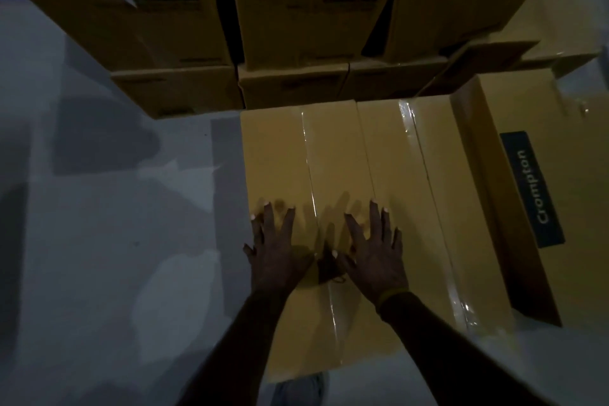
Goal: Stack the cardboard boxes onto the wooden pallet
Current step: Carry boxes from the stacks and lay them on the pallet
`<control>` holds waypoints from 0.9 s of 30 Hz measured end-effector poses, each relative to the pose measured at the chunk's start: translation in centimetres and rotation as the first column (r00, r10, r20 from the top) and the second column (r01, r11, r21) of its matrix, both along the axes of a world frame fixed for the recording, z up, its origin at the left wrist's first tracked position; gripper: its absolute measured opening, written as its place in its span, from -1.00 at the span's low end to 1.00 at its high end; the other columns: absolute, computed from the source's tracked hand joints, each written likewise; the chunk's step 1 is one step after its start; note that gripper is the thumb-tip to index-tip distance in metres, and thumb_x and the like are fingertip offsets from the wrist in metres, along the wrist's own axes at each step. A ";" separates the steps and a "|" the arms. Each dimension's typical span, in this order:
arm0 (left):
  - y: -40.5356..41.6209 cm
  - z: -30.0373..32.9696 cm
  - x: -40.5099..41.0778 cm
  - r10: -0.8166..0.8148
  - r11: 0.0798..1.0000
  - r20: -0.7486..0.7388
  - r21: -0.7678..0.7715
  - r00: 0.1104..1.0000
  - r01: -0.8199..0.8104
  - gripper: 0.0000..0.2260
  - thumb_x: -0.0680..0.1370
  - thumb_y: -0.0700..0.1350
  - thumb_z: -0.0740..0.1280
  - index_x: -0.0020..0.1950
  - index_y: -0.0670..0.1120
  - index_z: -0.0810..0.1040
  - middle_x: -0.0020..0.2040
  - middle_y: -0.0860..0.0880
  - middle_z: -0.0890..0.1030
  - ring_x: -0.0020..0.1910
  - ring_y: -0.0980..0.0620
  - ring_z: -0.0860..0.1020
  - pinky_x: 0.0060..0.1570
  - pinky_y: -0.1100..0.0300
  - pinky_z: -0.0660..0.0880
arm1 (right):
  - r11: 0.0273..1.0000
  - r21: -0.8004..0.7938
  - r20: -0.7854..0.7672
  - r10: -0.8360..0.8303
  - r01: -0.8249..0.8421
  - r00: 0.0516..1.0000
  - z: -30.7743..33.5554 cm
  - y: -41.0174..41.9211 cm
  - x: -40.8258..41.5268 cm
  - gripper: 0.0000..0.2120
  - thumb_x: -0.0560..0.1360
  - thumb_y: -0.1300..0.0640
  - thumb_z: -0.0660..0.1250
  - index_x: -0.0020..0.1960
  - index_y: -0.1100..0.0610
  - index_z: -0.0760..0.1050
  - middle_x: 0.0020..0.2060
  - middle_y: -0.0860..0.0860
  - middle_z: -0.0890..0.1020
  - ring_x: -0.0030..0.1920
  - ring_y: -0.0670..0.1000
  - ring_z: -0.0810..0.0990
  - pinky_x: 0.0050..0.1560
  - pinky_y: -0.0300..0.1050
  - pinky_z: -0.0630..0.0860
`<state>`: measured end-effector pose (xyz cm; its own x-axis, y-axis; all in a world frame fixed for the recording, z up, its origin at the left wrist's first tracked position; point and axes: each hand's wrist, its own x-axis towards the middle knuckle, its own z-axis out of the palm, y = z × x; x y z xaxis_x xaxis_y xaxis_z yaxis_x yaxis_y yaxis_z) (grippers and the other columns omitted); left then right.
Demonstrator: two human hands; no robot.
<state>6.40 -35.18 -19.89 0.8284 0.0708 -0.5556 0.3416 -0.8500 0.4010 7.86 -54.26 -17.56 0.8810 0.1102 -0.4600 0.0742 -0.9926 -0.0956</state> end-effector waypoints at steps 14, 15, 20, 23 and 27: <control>3.6 -3.6 -1.0 -0.037 0.998 0.014 0.052 0.999 0.036 0.03 0.35 0.39 0.42 0.57 0.31 -0.23 0.51 0.12 -0.52 0.52 -0.27 -0.42 0.36 -0.49 0.08 | 0.987 0.149 -0.055 -0.060 0.068 0.997 -3.3 1.1 2.7 -0.14 0.47 -0.31 0.33 0.60 -0.26 -0.10 0.48 0.02 -0.54 0.55 0.39 -0.20 0.46 0.36 0.18; 3.7 -3.7 -1.1 -0.012 1.000 0.027 0.013 1.000 0.012 0.03 0.34 0.37 0.44 0.57 0.32 -0.20 0.52 0.15 -0.51 0.52 -0.28 -0.41 0.37 -0.48 0.08 | 0.983 0.160 -0.064 -0.077 0.086 0.995 -3.2 1.3 2.7 -0.13 0.47 -0.31 0.34 0.59 -0.27 -0.09 0.48 0.02 -0.54 0.56 0.37 -0.17 0.47 0.35 0.19; 4.4 -4.8 -1.5 0.139 0.978 0.183 -0.181 0.973 -0.105 -0.08 0.33 0.37 0.46 0.58 0.24 0.09 0.60 0.19 -0.31 0.60 -0.20 -0.16 0.48 -0.37 0.04 | 0.977 0.157 -0.015 -0.145 0.145 0.989 -2.8 2.2 2.6 -0.17 0.42 -0.32 0.38 0.57 -0.27 0.06 0.55 0.03 -0.40 0.52 0.29 0.01 0.43 0.32 0.24; 4.8 -4.3 -1.7 0.219 0.969 0.194 -0.156 0.956 -0.191 -0.13 0.32 0.55 0.24 0.56 0.23 0.19 0.62 0.19 -0.22 0.60 -0.20 -0.02 0.42 -0.34 0.16 | 0.980 0.136 -0.014 -0.144 0.144 0.989 -2.4 3.8 1.8 -0.20 0.42 -0.33 0.35 0.56 -0.30 0.08 0.56 0.01 -0.33 0.51 0.34 -0.01 0.43 0.38 0.15; 5.7 -1.1 -2.8 0.258 0.966 0.195 -0.065 0.946 -0.250 -0.16 0.31 0.56 0.19 0.54 0.29 0.17 0.62 0.20 -0.13 0.55 -0.30 0.03 0.30 -0.42 0.26 | 0.987 0.127 0.038 -0.108 0.103 0.993 -0.6 6.0 0.2 -0.23 0.40 -0.44 0.20 0.55 -0.31 0.08 0.59 0.01 -0.20 0.50 0.41 -0.03 0.37 0.47 0.12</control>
<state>3.64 -29.43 -21.00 0.8803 0.2749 -0.3866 0.4533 -0.7277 0.5147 8.05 -48.22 -18.21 0.9102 0.0695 -0.4083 -0.0233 -0.9757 -0.2181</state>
